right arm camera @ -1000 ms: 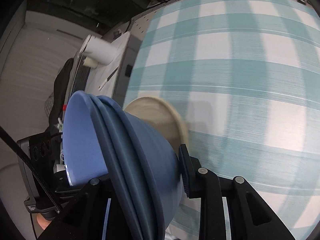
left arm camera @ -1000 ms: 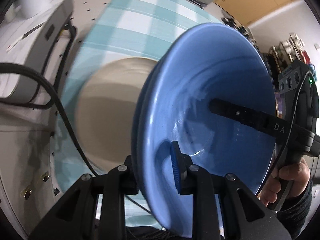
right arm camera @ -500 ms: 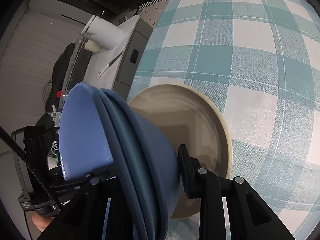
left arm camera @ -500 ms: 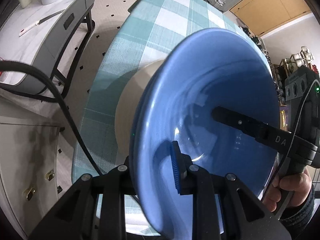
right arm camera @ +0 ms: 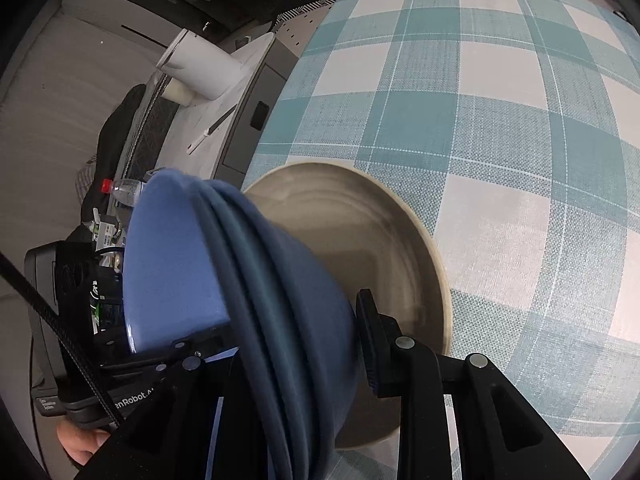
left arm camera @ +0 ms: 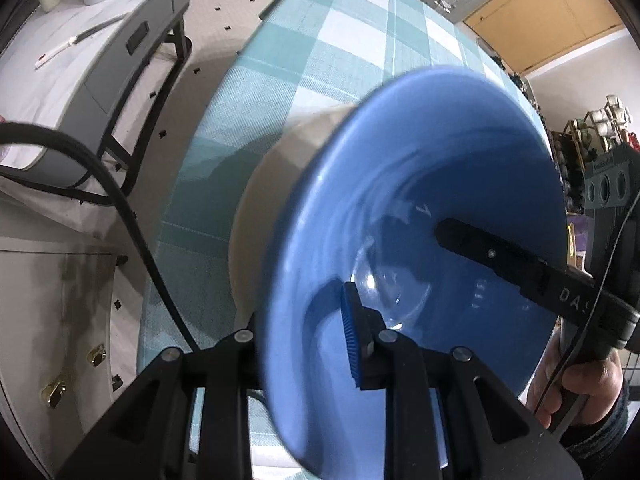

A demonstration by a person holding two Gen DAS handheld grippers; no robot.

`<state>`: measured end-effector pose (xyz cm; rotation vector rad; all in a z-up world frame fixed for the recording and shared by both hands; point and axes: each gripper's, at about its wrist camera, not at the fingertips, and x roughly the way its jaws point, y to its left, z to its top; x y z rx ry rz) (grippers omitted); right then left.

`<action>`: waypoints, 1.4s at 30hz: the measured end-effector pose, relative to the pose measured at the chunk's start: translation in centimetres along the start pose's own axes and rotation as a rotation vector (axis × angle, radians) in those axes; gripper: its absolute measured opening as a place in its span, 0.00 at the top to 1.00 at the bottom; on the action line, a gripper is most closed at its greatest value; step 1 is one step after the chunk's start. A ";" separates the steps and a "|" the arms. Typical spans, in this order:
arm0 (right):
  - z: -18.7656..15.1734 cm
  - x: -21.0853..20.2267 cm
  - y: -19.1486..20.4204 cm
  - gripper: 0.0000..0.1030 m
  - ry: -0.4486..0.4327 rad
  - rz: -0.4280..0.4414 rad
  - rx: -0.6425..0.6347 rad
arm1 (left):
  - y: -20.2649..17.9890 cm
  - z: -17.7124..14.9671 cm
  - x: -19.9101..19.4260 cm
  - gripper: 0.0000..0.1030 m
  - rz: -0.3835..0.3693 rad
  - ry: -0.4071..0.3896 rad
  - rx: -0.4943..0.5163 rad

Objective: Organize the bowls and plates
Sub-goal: 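Lower the blue bowl stack onto the cream plate stack with both tools, then open both tools to release the bowls on the plates, then withdraw both tools back from the bowls and plates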

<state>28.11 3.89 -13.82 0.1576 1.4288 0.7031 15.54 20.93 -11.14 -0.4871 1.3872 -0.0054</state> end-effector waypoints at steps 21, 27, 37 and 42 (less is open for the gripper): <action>-7.2 -11.0 1.6 0.35 -0.471 -0.083 -0.251 | -3.4 -8.5 -10.8 0.36 0.216 -0.578 0.077; -11.3 -13.8 0.9 0.19 -0.610 -0.075 -0.232 | -5.5 -11.3 -11.7 0.12 0.225 -0.727 0.143; -18.2 -15.9 1.3 0.06 -0.722 -0.075 -0.268 | -6.9 -15.0 -11.1 0.01 0.266 -0.919 0.150; -22.2 -16.7 2.5 0.01 -0.867 -0.196 -0.333 | -7.0 -16.4 -11.3 0.00 0.315 -0.991 0.178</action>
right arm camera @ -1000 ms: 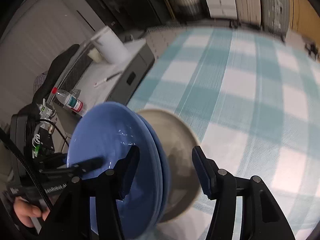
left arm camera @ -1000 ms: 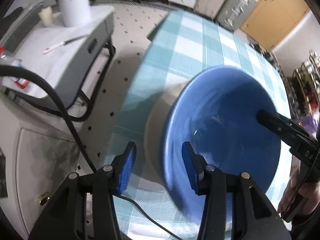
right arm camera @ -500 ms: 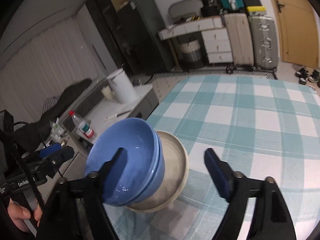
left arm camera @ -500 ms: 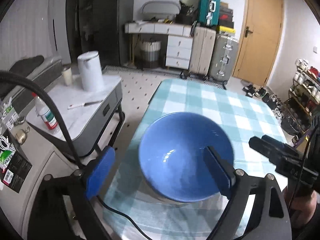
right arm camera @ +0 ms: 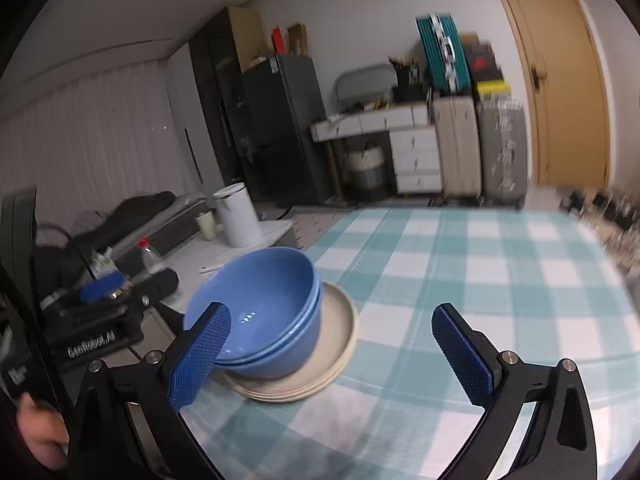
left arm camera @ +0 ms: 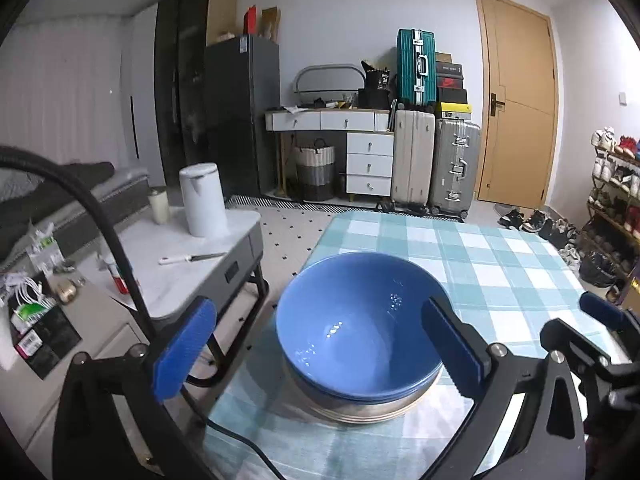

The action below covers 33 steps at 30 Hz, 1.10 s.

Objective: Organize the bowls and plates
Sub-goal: 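Withdraw both tools back from the bowls and plates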

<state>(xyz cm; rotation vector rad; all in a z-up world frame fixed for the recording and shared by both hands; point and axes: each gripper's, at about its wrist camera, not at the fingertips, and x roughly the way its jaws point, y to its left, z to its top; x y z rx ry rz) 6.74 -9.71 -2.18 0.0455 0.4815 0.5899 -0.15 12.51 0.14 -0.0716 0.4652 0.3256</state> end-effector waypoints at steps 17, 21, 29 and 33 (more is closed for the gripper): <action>-2.5 -0.3 -0.2 0.01 0.020 -0.003 0.040 | 0.3 -1.3 -0.2 0.00 -0.018 0.051 -0.016; -2.5 -0.2 -0.3 0.01 0.018 -0.001 0.044 | -0.2 -1.5 -0.1 0.00 -0.036 0.066 -0.010; -2.5 -0.3 -0.3 0.01 0.006 -0.003 0.034 | -1.4 -1.9 -0.2 0.00 -0.051 0.072 0.020; -2.6 -0.4 -0.3 0.01 0.003 -0.007 0.036 | -1.7 -2.0 -0.7 0.00 -0.060 0.042 0.039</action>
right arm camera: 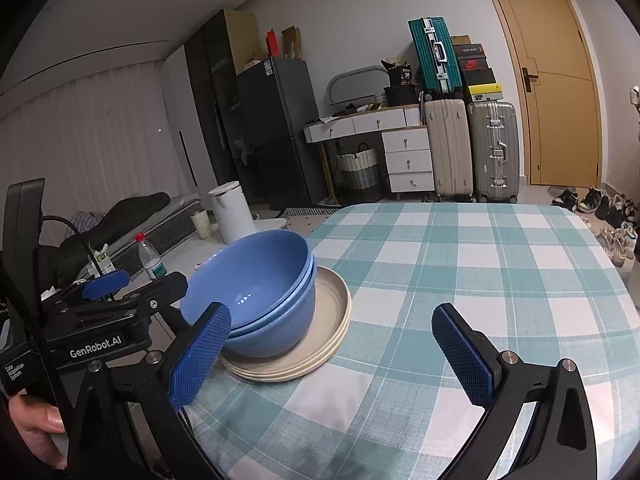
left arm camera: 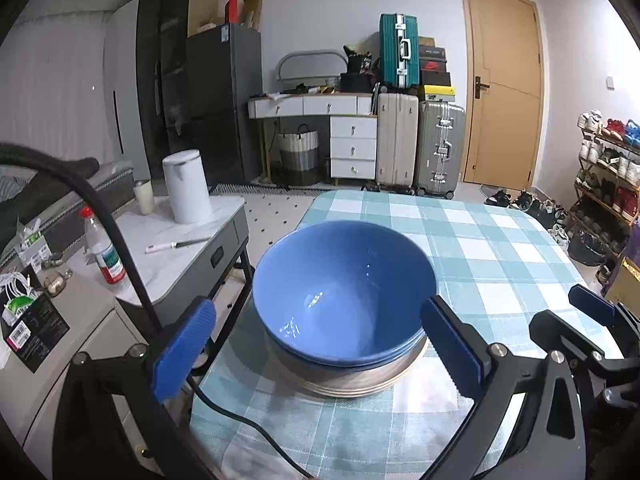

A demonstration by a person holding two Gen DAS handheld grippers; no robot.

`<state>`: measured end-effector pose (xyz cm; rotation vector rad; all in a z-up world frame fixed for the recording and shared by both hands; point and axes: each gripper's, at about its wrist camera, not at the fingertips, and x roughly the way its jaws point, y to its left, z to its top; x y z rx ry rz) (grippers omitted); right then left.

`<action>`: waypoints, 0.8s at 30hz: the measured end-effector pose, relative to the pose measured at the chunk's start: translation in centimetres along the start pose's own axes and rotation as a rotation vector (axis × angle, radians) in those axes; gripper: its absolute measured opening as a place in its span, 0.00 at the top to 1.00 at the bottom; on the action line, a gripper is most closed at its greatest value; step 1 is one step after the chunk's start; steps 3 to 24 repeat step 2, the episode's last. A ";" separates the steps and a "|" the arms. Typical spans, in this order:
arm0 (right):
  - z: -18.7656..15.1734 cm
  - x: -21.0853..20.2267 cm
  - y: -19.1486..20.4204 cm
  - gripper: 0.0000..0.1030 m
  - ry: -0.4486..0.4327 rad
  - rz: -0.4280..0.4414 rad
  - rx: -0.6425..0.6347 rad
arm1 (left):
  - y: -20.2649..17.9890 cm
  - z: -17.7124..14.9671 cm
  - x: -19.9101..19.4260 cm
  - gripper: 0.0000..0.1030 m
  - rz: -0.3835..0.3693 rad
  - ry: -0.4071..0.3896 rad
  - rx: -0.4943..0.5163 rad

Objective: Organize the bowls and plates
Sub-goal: 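Withdraw both tools back from the bowls and plates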

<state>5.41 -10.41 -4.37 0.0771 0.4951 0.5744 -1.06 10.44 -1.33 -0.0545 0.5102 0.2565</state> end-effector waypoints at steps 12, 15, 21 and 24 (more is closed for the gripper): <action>0.0 0.0 0.0 0.01 0.002 0.003 0.003 | -0.3 0.0 -0.2 0.00 -0.010 -0.006 0.006; 0.0 0.0 0.0 0.01 0.002 0.003 0.003 | -0.3 0.0 -0.2 0.00 -0.010 -0.006 0.006; 0.0 0.0 0.0 0.01 0.002 0.003 0.003 | -0.3 0.0 -0.2 0.00 -0.010 -0.006 0.006; 0.0 0.0 0.0 0.01 0.002 0.003 0.003 | -0.3 0.0 -0.2 0.00 -0.010 -0.006 0.006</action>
